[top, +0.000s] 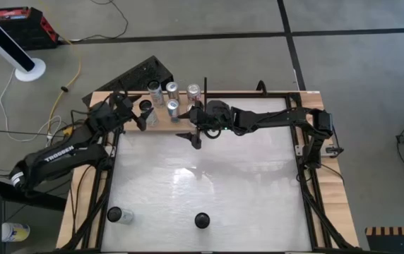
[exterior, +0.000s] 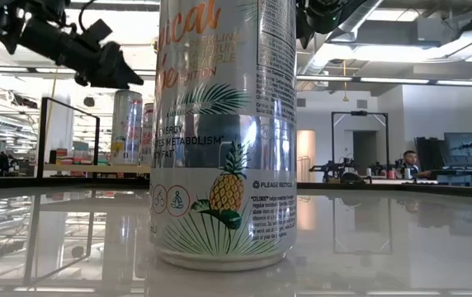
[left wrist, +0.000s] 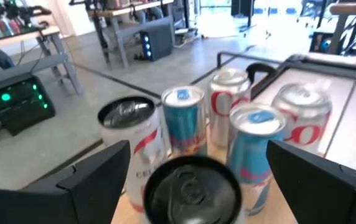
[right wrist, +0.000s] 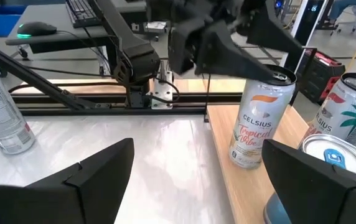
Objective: Place canned beverage on shelf
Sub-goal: Put the top yellow soda can on the shelf
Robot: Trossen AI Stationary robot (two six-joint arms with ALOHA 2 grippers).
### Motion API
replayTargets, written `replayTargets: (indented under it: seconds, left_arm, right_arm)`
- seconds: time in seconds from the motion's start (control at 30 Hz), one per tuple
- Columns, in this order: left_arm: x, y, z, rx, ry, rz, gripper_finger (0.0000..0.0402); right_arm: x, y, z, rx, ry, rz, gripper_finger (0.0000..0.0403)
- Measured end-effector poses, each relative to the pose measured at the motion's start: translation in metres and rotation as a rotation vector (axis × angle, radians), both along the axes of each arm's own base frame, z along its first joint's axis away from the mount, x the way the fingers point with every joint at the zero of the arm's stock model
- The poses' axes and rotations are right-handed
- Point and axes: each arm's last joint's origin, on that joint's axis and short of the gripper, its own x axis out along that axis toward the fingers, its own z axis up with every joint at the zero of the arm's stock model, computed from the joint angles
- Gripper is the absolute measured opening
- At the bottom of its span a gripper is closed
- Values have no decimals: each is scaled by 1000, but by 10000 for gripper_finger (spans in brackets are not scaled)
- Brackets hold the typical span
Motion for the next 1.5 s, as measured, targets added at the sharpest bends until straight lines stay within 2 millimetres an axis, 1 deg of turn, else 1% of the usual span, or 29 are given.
replayTargets:
  seconds: [0.1,0.23,0.37,0.47,0.57,0.7,0.8,0.93,0.97,1.13,1.3,1.5]
  left_arm:
    - [2,-6,8,14,0,-10,361]
    - [10,-15,18,54,43,-31,361]
    - [22,-24,27,100,88,-28,359]
    - [37,-31,28,98,130,-76,338]
    - [54,-38,19,82,245,-121,296]
    - [68,-43,9,94,355,-79,218]
    - [73,-44,4,88,394,-75,145]
    - [78,-43,-5,59,448,-80,31]
    - [79,-43,-7,55,464,-80,16]
    - [87,-39,-19,64,544,-7,2]
    - [93,-35,-30,79,626,58,0]
    - [94,-26,-38,55,667,92,0]
  right_arm:
    - [0,0,0,0,1,0,377]
    - [0,0,0,0,2,-1,377]
    - [0,0,0,0,2,-1,377]
    - [0,0,0,1,5,-1,377]
    - [-5,0,2,6,38,-3,377]
    - [-17,2,13,5,89,-34,376]
    - [-28,3,22,1,127,-53,373]
    - [-34,8,26,8,161,-48,368]
    - [-34,10,26,7,160,-45,368]
    - [-32,17,23,6,171,-23,367]
    - [-32,19,21,8,192,-18,367]
    - [-32,22,21,3,190,-10,367]
